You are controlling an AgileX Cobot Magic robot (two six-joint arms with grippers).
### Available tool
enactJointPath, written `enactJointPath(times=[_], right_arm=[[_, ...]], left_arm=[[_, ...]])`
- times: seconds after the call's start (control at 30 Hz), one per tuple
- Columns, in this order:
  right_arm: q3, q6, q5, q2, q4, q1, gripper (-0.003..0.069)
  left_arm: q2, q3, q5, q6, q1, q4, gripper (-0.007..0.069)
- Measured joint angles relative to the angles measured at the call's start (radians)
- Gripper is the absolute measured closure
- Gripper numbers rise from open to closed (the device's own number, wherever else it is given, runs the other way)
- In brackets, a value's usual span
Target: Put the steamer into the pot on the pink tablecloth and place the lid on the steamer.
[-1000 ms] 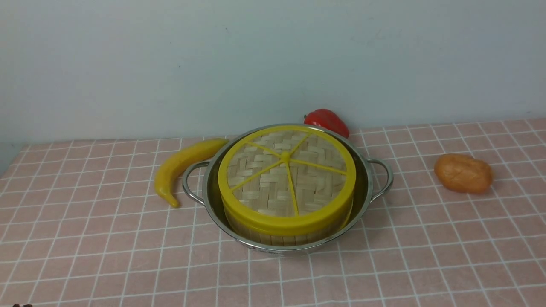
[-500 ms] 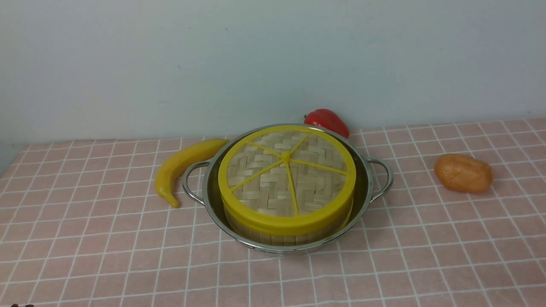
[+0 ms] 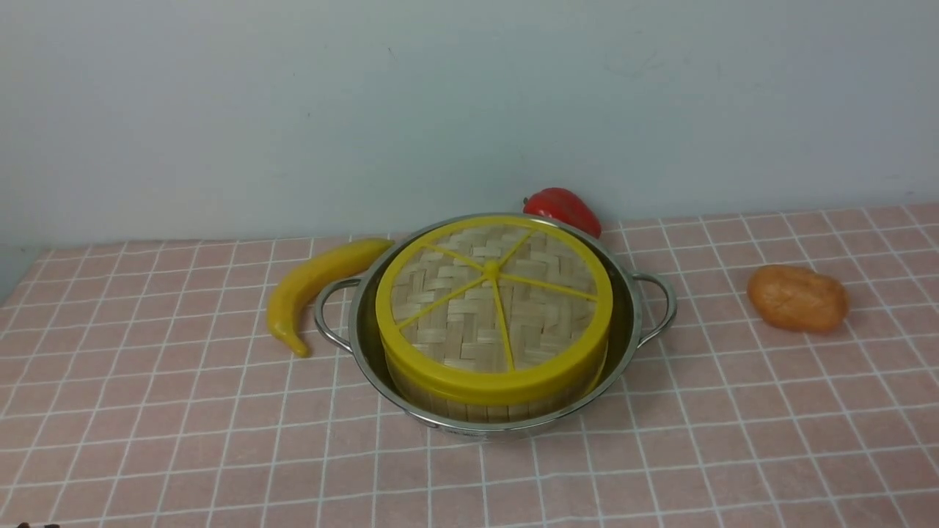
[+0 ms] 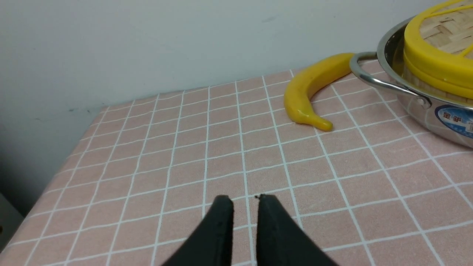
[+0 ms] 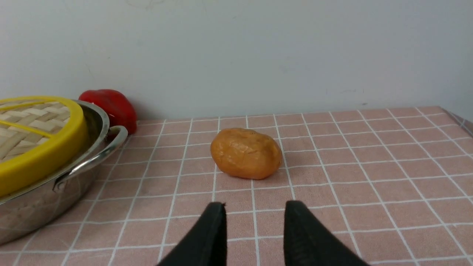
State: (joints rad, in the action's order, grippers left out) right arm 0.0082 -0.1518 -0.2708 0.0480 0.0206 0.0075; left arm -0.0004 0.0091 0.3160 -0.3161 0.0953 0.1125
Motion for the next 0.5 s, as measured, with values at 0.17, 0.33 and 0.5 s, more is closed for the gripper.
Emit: enactJointPath(times=[0.17,0.33,0.5], right_arm=[[0.000,0.000,0.000,0.009,0.000,0.000,0.0419],[0.000,0.000,0.000,0.009,0.000,0.000,0.0419],[0.000,0.000,0.000,0.009,0.000,0.000,0.0419]], left_arm=[[0.000,0.000,0.000,0.000,0.000,0.000,0.0517],[0.000,0.000,0.000,0.000,0.000,0.000,0.0508],[0.000,0.000,0.000,0.000,0.000,0.000,0.0501]])
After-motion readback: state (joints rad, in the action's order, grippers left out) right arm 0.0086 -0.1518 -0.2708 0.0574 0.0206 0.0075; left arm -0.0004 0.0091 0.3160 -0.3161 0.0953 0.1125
